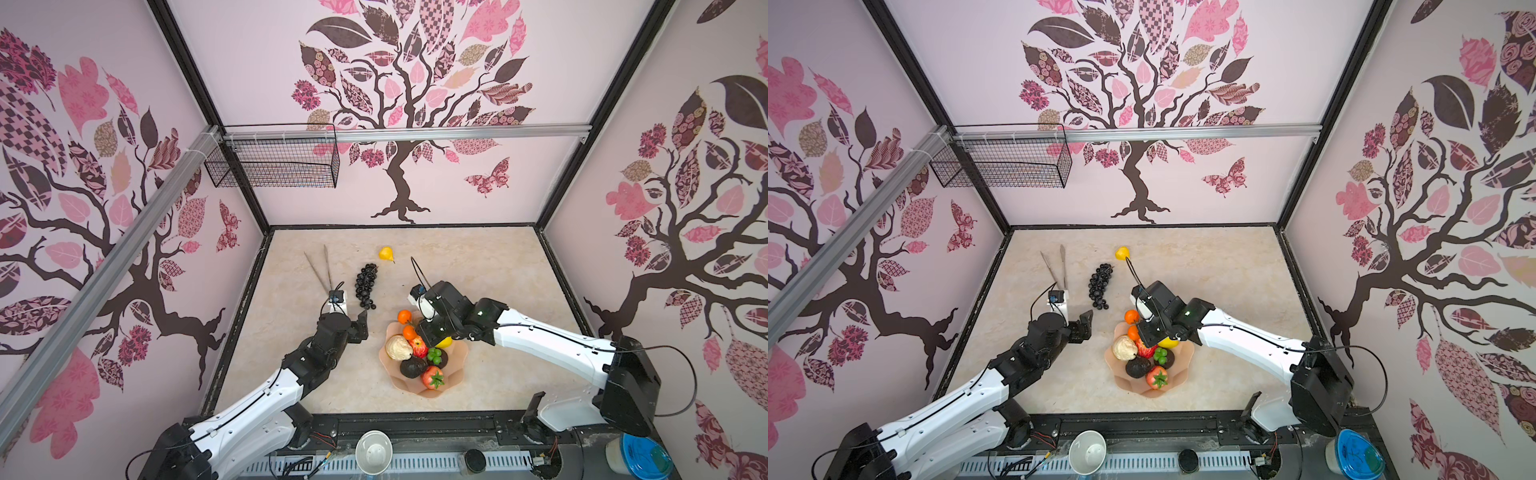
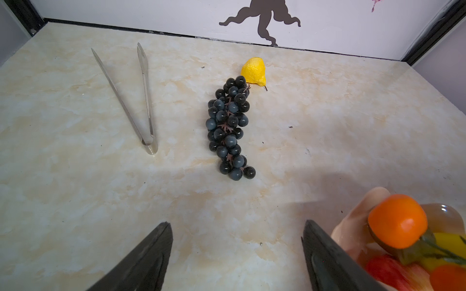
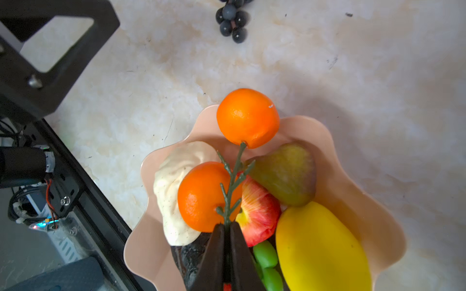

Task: Place and organize the fake fruits in the fruit bowl
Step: 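Carry the tangerines over the bowl with the right gripper and lower them, then open the right gripper over the bowl while the left reaches toward the yellow pear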

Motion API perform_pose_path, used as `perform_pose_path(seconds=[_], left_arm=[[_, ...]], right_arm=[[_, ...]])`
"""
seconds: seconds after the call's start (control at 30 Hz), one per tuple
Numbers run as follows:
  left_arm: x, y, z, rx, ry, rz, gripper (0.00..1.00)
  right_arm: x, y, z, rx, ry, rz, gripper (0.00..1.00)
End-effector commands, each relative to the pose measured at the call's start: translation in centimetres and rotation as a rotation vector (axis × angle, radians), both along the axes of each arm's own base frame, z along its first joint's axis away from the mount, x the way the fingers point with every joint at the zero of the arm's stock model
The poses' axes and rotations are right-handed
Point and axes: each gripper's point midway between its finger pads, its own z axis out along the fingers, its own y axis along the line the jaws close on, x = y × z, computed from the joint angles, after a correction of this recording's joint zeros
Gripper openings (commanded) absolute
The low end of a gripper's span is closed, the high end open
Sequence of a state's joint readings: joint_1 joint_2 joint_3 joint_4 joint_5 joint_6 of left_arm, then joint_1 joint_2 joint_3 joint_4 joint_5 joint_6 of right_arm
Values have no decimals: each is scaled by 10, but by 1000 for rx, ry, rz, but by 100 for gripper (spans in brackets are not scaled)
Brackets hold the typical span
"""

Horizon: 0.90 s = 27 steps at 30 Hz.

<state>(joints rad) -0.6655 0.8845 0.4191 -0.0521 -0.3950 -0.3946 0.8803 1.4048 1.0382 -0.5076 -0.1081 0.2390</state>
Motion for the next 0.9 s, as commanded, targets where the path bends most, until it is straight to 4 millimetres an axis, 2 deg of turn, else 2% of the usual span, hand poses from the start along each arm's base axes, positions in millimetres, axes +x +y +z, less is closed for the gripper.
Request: perform_pose_path(seconds=[0.0,0.2,0.33,0.63,0.87], left_arm=[[3,3,1,2,-15,18,84],[4,2,0,10,-8,19,84],[3,3,0,7,-10,21,84],[3,3,0,7,-11,22,84],[2,5,2,6,-19,25,85]], right_arm=[[-9,-7,1,-35,1,22,10],[-22,-10,-5,-80,27,61,12],[-19,-14,-8,-114,8,51,12],[-15,2,-6,-111,-12,82,15],[-15,3,-7,-130,-20,90,16]])
